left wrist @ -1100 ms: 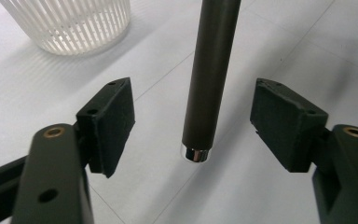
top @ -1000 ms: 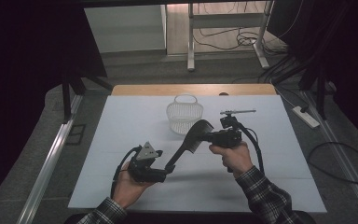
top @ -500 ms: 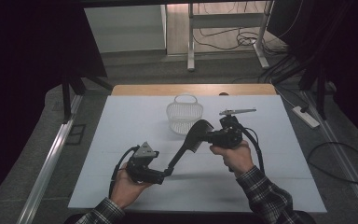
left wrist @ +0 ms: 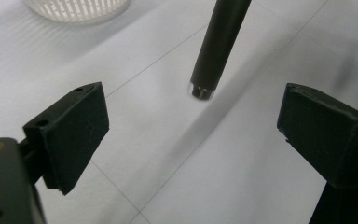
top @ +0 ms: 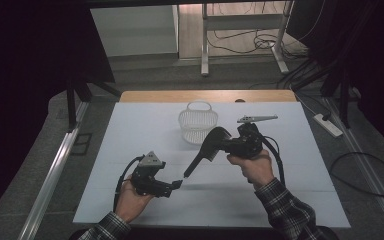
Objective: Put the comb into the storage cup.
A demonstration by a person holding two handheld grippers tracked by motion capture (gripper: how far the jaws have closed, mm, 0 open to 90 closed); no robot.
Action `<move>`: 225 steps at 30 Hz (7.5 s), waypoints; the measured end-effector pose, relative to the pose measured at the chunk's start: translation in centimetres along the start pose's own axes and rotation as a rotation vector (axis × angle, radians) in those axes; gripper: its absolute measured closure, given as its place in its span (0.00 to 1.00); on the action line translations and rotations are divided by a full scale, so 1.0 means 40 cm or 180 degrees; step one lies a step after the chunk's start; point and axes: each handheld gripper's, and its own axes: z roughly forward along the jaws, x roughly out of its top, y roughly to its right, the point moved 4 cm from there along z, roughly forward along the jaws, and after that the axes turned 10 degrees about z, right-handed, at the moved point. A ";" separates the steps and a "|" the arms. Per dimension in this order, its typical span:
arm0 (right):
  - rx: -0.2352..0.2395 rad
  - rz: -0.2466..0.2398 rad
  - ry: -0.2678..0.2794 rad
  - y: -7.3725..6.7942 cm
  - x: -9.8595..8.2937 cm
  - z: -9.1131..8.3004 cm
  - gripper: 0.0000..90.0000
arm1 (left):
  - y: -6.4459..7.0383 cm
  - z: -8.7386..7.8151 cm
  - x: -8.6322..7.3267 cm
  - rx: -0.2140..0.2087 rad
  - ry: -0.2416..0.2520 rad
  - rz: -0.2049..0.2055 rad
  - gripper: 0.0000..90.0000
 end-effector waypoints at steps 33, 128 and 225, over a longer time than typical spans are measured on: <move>-0.0155 -0.0122 0.0233 0.008 0.042 -0.039 0.96 | -0.017 -0.057 -0.044 0.0042 0.0048 0.0051 0.00; -0.0685 -0.0109 0.0738 0.097 0.290 0.004 0.96 | -0.018 -0.216 -0.208 0.0179 0.0126 -0.0185 0.00; -0.1204 -0.0066 0.0388 0.236 0.212 0.216 0.73 | -0.016 -0.221 -0.215 0.0197 0.0056 -0.0203 0.00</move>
